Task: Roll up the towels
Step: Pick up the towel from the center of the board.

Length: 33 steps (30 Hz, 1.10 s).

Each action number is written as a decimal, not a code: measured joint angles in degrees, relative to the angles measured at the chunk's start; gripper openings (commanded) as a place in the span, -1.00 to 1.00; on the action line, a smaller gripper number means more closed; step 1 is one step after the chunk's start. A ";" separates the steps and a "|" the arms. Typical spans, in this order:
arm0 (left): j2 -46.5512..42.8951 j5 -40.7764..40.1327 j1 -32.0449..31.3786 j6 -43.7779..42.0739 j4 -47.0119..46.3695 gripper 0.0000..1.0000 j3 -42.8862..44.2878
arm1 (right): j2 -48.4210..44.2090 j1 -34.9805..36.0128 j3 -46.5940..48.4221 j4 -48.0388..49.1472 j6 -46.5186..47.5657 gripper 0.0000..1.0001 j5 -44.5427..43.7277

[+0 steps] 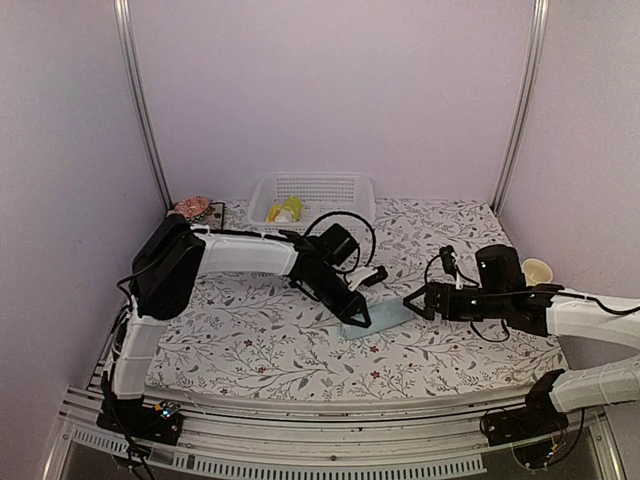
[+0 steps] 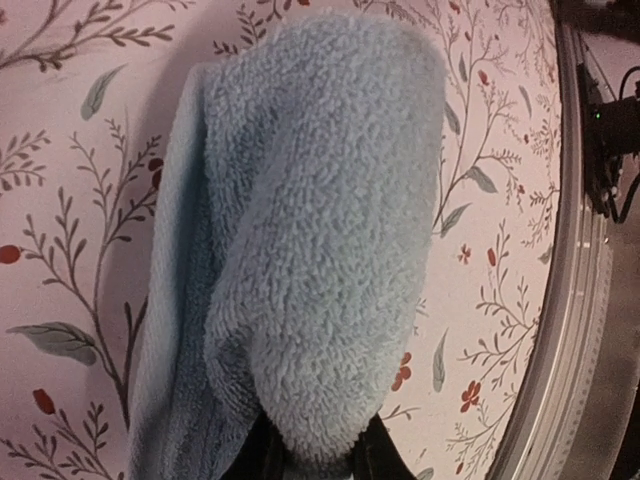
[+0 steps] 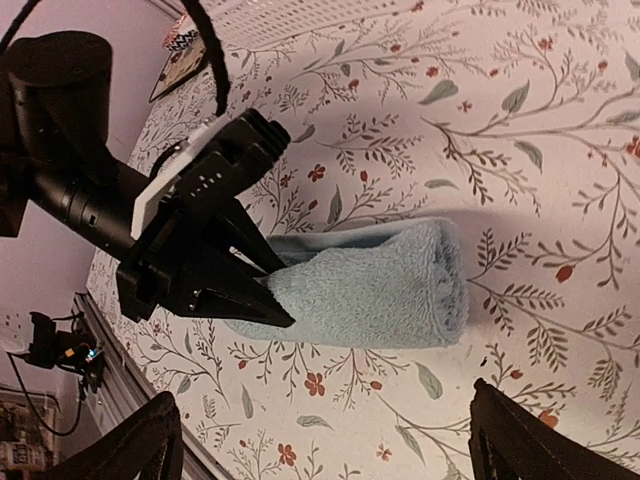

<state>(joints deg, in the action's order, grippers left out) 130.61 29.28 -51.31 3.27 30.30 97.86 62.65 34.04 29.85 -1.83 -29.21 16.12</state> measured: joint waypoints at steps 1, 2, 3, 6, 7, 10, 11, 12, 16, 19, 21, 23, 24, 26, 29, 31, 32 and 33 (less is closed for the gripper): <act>0.63 -0.20 -0.55 1.40 -0.02 -1.00 0.98 | 0.98 0.00 -1.20 1.51 -3.26 0.99 0.48; 1.20 -0.24 -0.98 2.73 -0.04 -1.00 1.84 | 2.21 0.00 -2.23 3.06 -5.95 0.97 1.01; 1.60 -0.17 -1.22 3.76 -0.11 -1.00 2.36 | 3.26 0.00 -2.93 4.35 -8.07 0.95 1.40; 2.56 0.55 -1.44 6.93 -0.22 -1.00 3.67 | 7.17 0.00 -4.13 8.11 -13.92 0.92 2.89; 2.75 0.81 -1.44 7.93 -0.35 -1.00 3.89 | 8.74 0.00 -4.22 9.42 -16.06 0.92 3.41; 3.54 1.90 -1.44 11.30 -1.09 -1.00 4.59 | 11.06 0.00 -4.22 11.85 -19.78 0.90 4.13; 3.76 2.29 -1.44 12.50 -1.38 -1.00 4.79 | 12.00 0.00 -4.22 12.72 -21.03 0.89 4.28; 4.00 2.69 -1.44 13.70 -1.79 -1.00 4.92 | 13.16 -0.02 -4.22 13.62 -22.45 0.86 4.50; 4.81 3.98 -1.40 17.99 -3.41 -1.00 5.31 | 19.30 -0.72 -4.20 16.85 -26.38 0.78 6.14; 5.14 4.92 -1.27 20.31 -4.42 -1.00 5.29 | 23.23 -1.64 -3.87 20.55 -28.87 0.75 7.87; 5.27 5.46 -1.18 21.51 -4.96 -1.00 5.18 | 24.79 -1.90 -3.56 22.82 -30.16 0.75 8.31; 5.44 6.19 -1.09 22.43 -5.66 -1.00 5.09 | 26.10 -1.99 -3.21 24.48 -30.93 0.73 8.33; 5.55 6.47 -1.05 22.91 -5.92 -1.00 5.07 | 26.91 -2.08 -2.97 25.40 -31.21 0.70 8.48; 5.68 6.91 -1.01 23.61 -6.45 -1.00 5.03 | 28.63 -2.25 -2.21 27.02 -31.52 0.65 8.76; 6.01 7.91 -0.85 24.57 -7.30 -1.00 4.98 | 31.41 -2.56 -0.72 29.00 -31.65 0.54 9.29; 6.08 8.37 -0.70 25.00 -7.56 -1.00 4.90 | 32.79 -2.73 -0.04 30.03 -31.56 0.43 9.68; 6.12 8.61 -0.61 25.29 -7.76 -1.00 4.81 | 33.46 -2.84 0.17 30.58 -31.61 0.35 9.92; 6.14 8.85 -0.52 25.44 -8.02 -1.00 4.70 | 34.23 -2.99 0.44 31.21 -31.74 0.26 10.19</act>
<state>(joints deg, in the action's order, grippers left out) 136.75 38.13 -51.83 28.71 22.28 102.56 96.88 31.05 30.28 29.39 -60.95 26.30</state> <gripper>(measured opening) 0.153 0.725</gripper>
